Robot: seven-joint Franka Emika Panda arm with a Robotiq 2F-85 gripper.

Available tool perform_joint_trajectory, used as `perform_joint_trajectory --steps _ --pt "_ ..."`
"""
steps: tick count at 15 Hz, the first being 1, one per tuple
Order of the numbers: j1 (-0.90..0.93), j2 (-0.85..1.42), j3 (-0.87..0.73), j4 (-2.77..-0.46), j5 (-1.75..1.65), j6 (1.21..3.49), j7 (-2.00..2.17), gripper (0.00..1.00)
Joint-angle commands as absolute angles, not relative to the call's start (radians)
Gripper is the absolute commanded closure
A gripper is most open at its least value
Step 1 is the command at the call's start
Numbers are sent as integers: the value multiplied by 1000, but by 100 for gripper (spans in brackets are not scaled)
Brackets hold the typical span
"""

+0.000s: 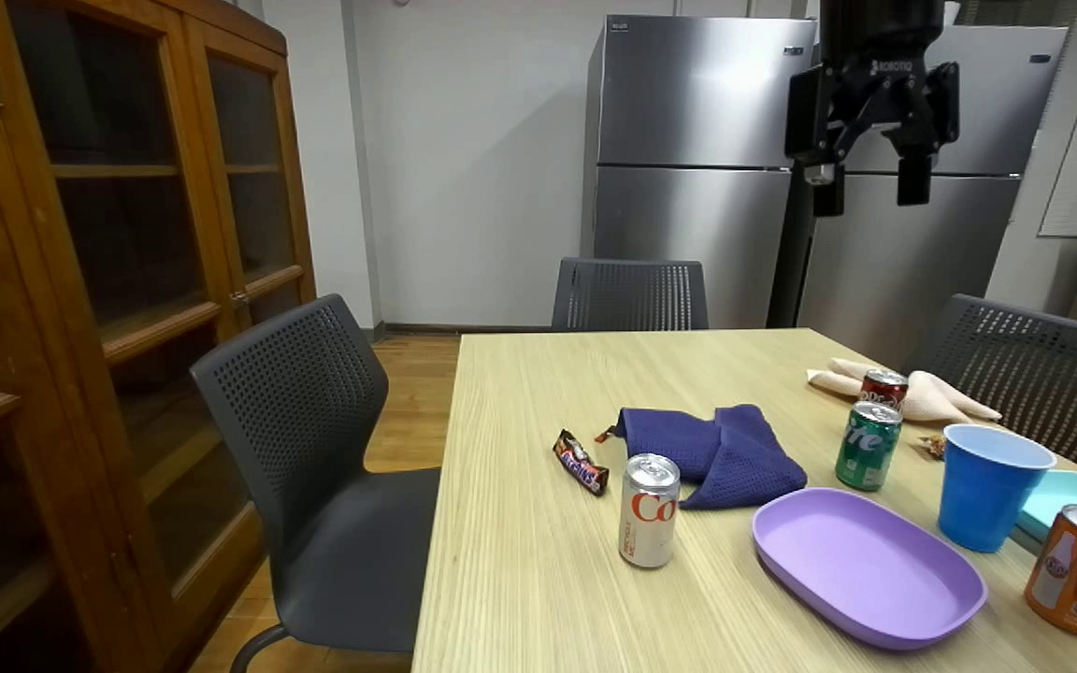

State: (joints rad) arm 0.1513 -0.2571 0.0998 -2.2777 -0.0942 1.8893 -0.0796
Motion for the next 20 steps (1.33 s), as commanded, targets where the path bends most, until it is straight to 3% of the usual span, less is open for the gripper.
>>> perform_joint_trajectory --steps 1,12,20 --pt "163 -220 122 -2244 -80 1899 -97 0" --pt "163 -213 130 -2253 -92 1899 -83 0" --pt "187 -68 154 -2223 4 2078 -61 0"
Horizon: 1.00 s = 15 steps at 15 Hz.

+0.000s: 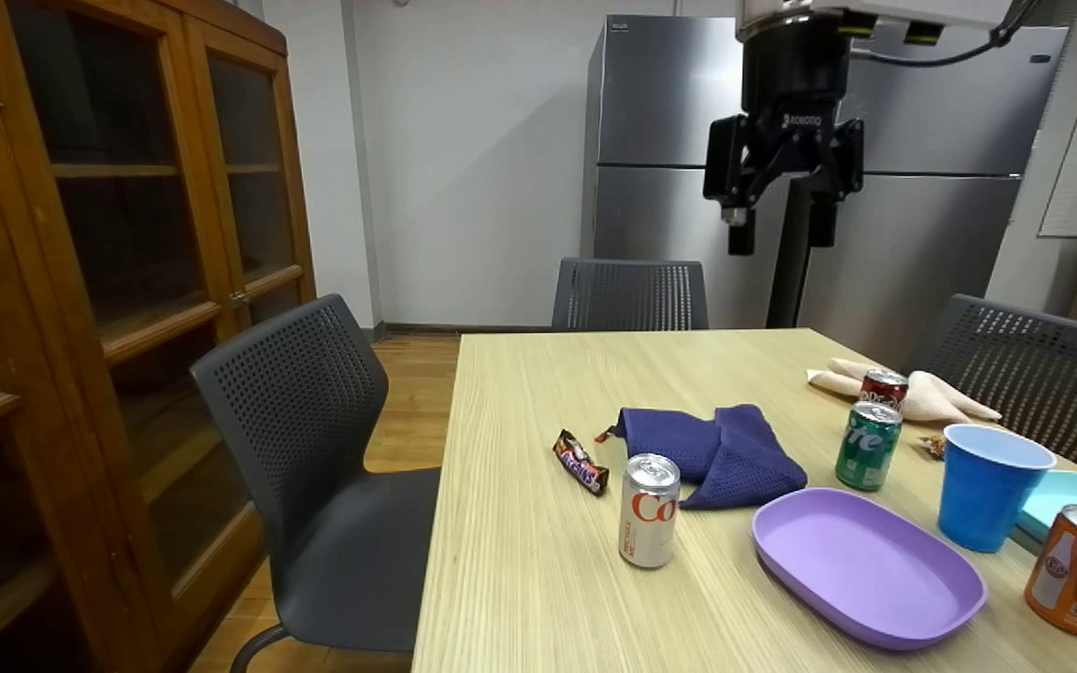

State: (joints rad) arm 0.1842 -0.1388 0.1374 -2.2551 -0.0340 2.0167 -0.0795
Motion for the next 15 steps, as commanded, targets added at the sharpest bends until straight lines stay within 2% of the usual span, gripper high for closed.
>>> perform_joint_trajectory --steps 1,7,15 --pt "189 -42 158 -2217 15 2104 -59 0" --pt "203 121 183 -2157 -7 2216 87 0" --pt "263 272 173 -2058 -82 2193 222 0"
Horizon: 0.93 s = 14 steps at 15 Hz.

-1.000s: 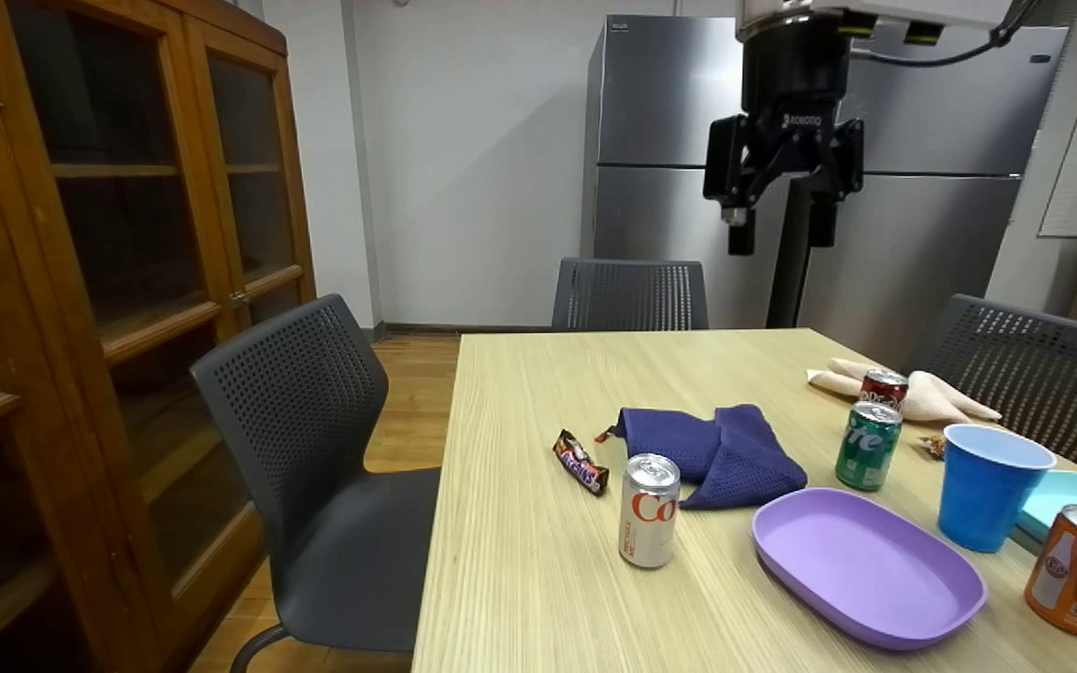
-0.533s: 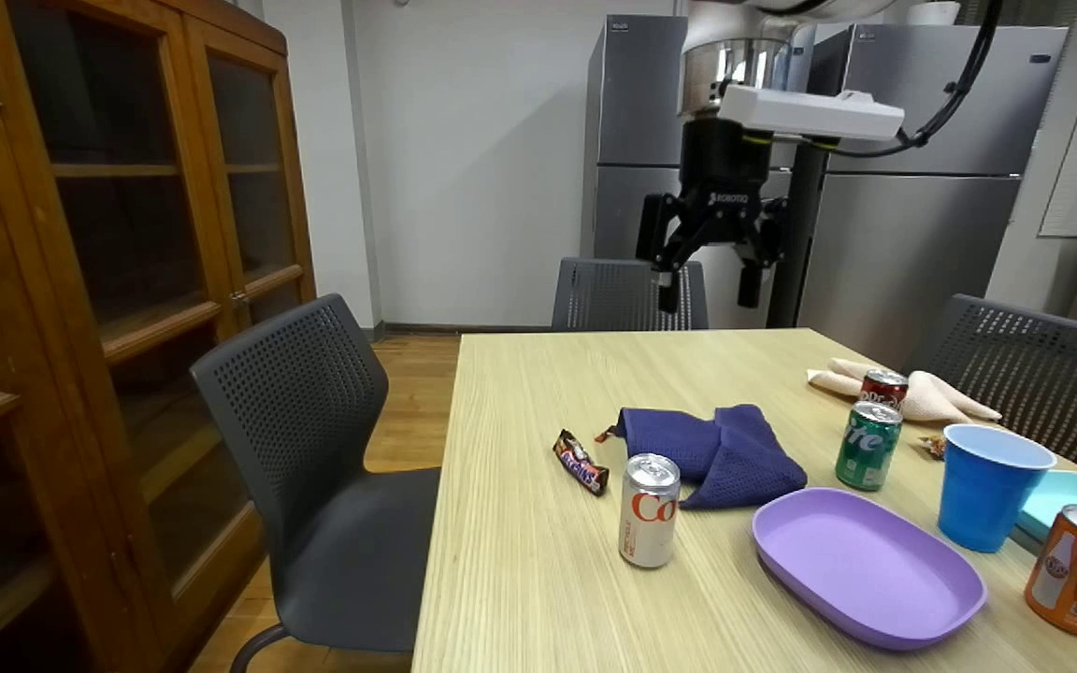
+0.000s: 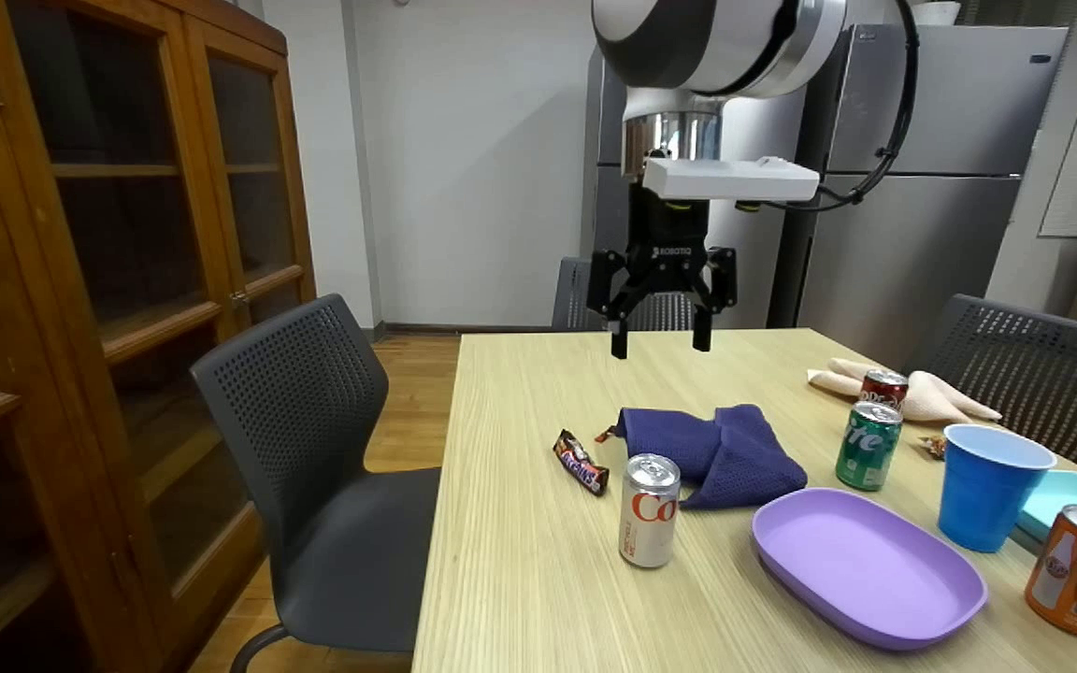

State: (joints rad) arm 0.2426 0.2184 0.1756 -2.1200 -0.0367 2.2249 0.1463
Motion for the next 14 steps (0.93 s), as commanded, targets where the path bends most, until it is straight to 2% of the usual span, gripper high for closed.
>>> perform_joint_trajectory --steps 1,14 --pt "269 285 170 -2050 -93 2190 238 0" --pt "294 366 155 -2054 -95 2186 329 0"
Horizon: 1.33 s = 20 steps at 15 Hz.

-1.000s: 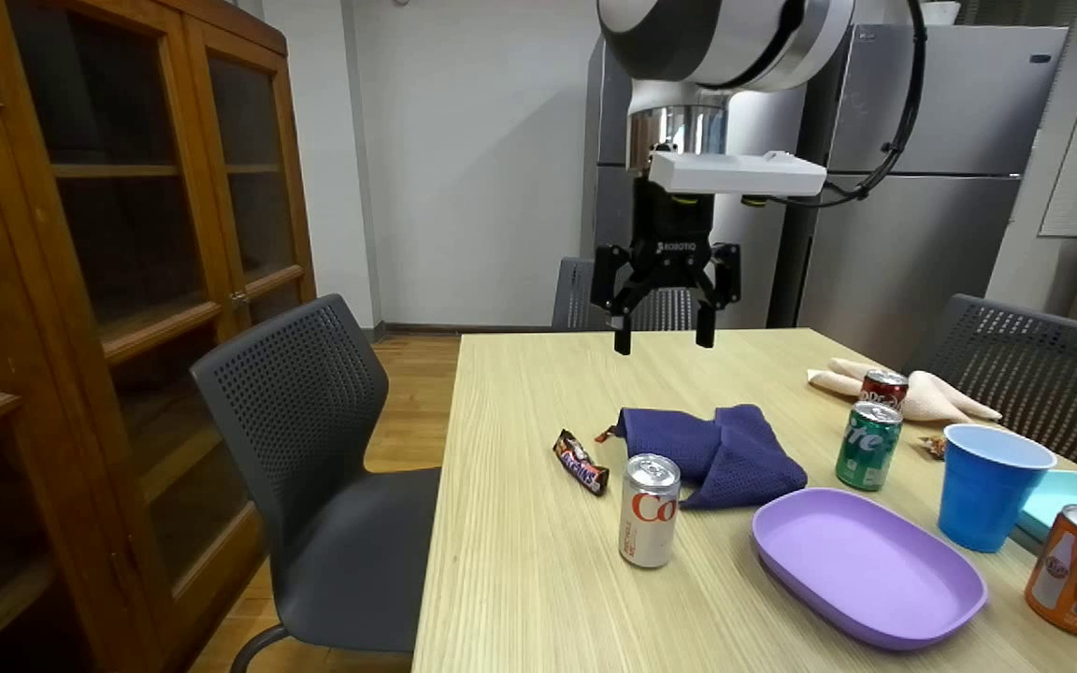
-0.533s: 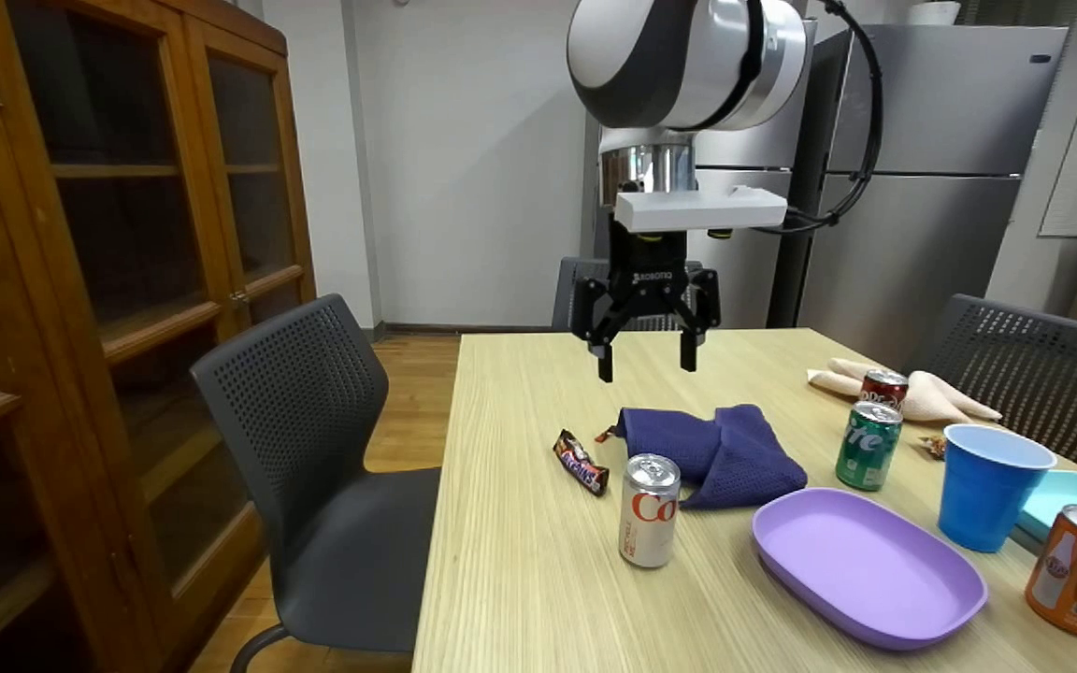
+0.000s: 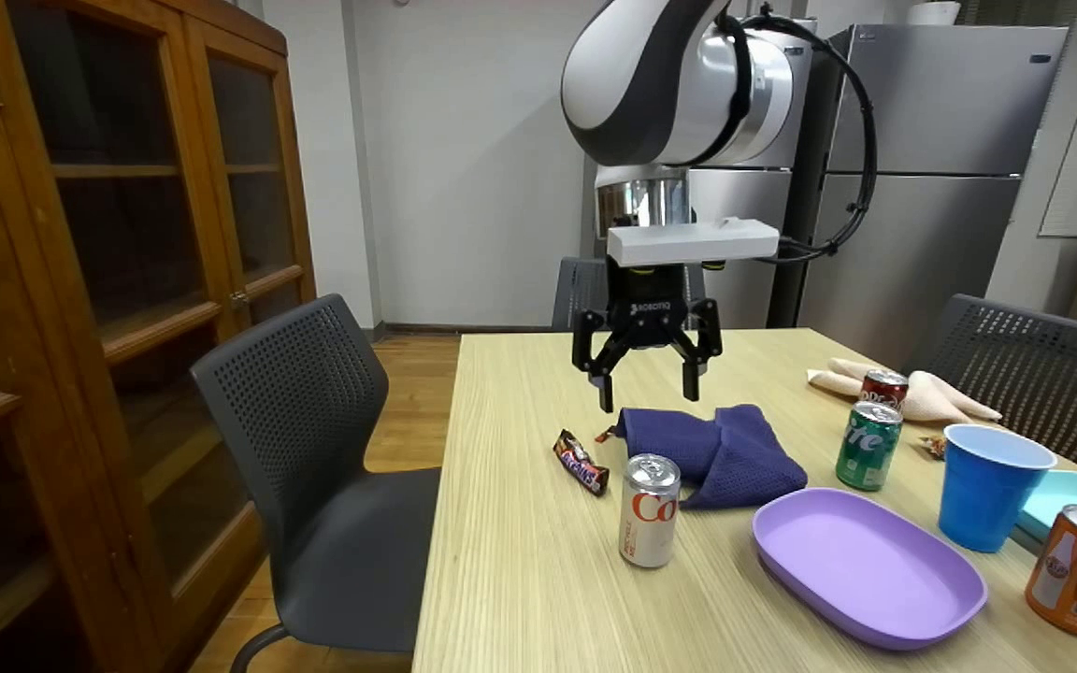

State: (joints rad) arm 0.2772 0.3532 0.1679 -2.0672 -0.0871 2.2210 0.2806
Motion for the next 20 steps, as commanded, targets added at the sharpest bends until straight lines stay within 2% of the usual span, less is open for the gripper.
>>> perform_joint_trajectory --steps 1,20 --pt "295 371 153 -2054 -95 2184 335 0" --pt "289 385 158 -2079 -81 2215 311 0"
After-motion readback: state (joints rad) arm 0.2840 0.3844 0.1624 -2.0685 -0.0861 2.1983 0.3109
